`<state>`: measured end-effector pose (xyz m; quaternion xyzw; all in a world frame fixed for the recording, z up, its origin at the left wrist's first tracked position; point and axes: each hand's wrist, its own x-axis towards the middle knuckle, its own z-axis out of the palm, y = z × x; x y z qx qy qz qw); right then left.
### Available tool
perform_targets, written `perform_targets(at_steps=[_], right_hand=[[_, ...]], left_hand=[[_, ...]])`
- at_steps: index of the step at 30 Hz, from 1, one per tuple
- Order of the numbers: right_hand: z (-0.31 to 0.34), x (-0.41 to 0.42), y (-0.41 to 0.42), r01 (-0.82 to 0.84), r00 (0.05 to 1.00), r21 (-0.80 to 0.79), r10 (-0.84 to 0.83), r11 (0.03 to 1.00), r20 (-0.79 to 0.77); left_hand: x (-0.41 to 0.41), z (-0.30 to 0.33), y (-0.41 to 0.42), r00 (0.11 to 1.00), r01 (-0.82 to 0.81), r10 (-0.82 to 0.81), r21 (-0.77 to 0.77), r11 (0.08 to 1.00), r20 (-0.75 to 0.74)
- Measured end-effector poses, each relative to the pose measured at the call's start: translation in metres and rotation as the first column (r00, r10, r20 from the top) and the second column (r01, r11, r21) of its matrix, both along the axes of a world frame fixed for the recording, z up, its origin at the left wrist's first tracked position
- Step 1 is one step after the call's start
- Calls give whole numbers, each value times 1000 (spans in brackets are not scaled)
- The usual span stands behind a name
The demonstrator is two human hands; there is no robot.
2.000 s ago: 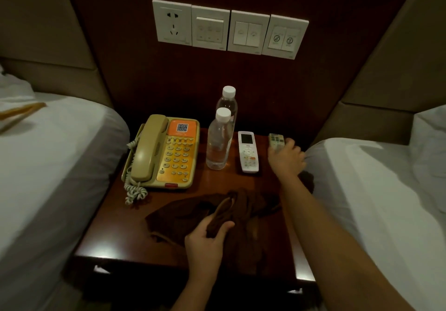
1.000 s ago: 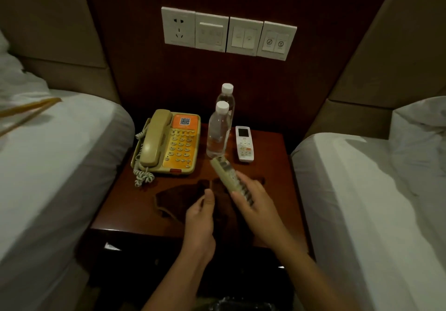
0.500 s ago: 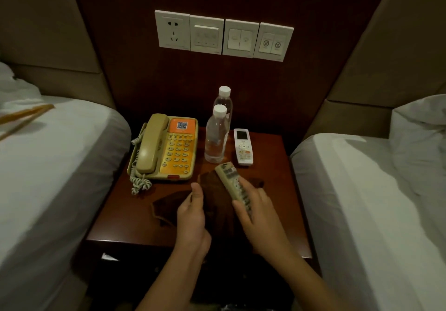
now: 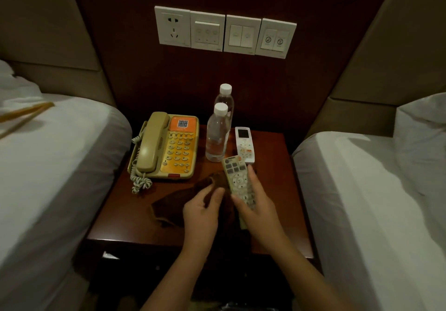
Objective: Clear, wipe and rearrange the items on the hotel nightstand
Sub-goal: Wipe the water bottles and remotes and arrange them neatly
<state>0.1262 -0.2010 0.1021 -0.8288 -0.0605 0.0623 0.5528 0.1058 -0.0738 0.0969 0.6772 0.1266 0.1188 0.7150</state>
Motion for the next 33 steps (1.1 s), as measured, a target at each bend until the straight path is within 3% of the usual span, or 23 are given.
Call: perform_targets(at_steps=[2,3,5,7,9,11,14,16,18,19,21,24,26,30,33], right_hand=[[6,8,2,41,999,17,-42,999,34],[11,15,2,70,997,64,-72,995,22],[19,27,1,123,992,137,-123,983,-8],[19,33,-2,166,986,167,-162,972,-40],[16,32,-5,195,980,215,-178,957,-92],[12,24,-10,178,979,232,-149,956,-138],[9,10,-14,189,926,431,-13,882,-378],[8,4,-17,215,846,630,181,746,-502],[10,3,-21,267,764,775,365,573,-533],[10,3,-22,267,742,796,411,542,-529],[13,3,-24,166,764,745,393,647,-512],[24,1,-22,25,835,520,269,854,-481],[27,1,-20,-25,885,348,183,937,-428],[20,-4,-13,-13,984,42,20,999,-178],[15,-8,-9,-12,998,-178,24,984,65]], left_hand=[[-6,-6,-6,990,45,-86,316,948,116],[-10,-9,-9,981,67,-134,404,912,138],[-15,-18,-13,971,106,-196,489,866,136],[-19,-23,-15,973,124,-201,478,870,115],[-17,-22,-13,986,125,-154,341,932,60],[-8,-16,-9,997,70,-67,68,995,-48],[12,-6,-3,977,-70,-19,-404,912,-213],[21,-1,2,967,-129,-12,-533,837,-254],[25,-1,5,963,-152,-6,-559,815,-269],[25,-2,7,960,-157,-7,-562,812,-280],[25,-6,10,957,-155,-26,-590,793,-287],[24,-8,12,951,-163,-54,-643,748,-305],[24,-10,14,949,-165,-75,-681,713,-308],[25,-14,15,946,-154,-101,-697,700,-309],[24,-15,15,943,-159,-100,-695,701,-316]])
